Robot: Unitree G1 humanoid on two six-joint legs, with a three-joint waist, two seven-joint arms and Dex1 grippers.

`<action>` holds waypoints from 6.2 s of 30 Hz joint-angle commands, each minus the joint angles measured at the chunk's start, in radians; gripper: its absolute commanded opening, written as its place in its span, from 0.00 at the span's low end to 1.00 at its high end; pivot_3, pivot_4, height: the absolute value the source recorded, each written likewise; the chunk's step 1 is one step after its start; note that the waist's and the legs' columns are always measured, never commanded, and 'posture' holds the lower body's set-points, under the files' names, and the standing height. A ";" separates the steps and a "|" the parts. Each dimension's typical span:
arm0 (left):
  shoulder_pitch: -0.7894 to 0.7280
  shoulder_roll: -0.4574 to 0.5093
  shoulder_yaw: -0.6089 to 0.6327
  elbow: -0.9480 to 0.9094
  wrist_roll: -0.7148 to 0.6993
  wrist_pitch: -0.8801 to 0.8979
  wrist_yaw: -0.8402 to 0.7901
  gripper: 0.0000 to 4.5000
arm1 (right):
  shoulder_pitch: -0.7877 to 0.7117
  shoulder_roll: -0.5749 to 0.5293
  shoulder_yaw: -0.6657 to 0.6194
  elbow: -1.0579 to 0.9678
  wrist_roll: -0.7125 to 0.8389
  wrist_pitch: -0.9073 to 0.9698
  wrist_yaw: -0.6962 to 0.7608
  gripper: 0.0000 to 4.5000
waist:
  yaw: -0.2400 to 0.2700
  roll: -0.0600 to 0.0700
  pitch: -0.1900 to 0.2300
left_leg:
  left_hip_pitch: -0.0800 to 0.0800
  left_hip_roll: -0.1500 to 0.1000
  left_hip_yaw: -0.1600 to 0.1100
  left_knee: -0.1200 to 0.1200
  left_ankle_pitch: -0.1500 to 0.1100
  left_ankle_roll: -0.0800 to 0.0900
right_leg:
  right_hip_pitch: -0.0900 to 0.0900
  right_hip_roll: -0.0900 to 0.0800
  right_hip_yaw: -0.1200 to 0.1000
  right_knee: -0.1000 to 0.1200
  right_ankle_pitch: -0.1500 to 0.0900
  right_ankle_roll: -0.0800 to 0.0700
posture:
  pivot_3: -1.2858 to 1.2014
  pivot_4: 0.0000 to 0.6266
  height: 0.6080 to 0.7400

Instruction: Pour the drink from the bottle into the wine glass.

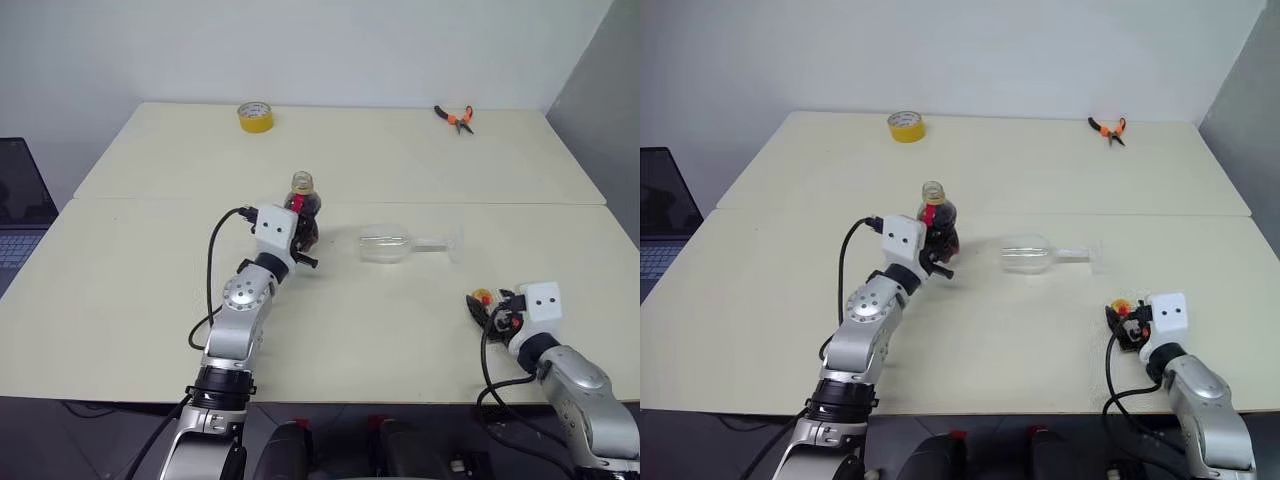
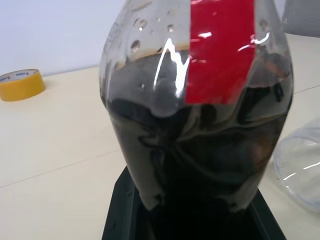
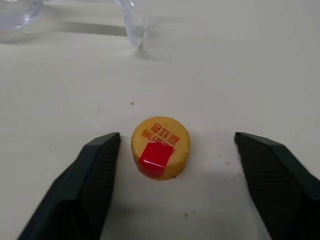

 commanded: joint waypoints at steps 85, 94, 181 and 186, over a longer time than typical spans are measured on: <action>0.174 0.189 -0.002 -0.265 -0.211 0.131 -0.286 0.99 | -0.422 -0.335 0.651 -0.145 -0.807 -0.025 0.009 1.00 | 0.018 -0.002 0.001 | 0.001 0.000 -0.001 0.002 0.002 -0.004 | 0.001 -0.001 -0.001 0.000 0.000 0.000 | 0.52 0.24 1.00; 0.052 0.377 -0.015 -0.220 -0.321 0.192 -0.583 0.99 | -0.461 -0.271 0.652 0.029 -1.002 -0.051 -0.038 1.00 | 0.017 -0.002 0.001 | 0.000 0.000 0.000 0.001 0.003 -0.005 | 0.000 -0.001 0.000 -0.001 0.000 0.000 | 0.52 0.24 1.00; 0.000 0.714 0.206 -0.244 -0.589 0.359 -0.842 1.00 | -0.547 0.336 0.340 0.775 -0.193 -0.768 0.144 1.00 | -0.008 -0.002 0.002 | 0.000 0.001 0.002 0.001 0.001 -0.001 | -0.005 0.000 0.003 0.008 0.000 -0.001 | 0.52 0.24 1.00; 0.006 0.711 0.203 -0.240 -0.583 0.347 -0.843 1.00 | -0.548 0.308 0.326 0.779 -0.201 -0.704 0.121 1.00 | -0.007 -0.002 0.002 | 0.000 0.001 0.002 0.002 0.001 -0.001 | -0.005 0.000 0.003 0.008 0.000 -0.001 | 0.52 0.24 1.00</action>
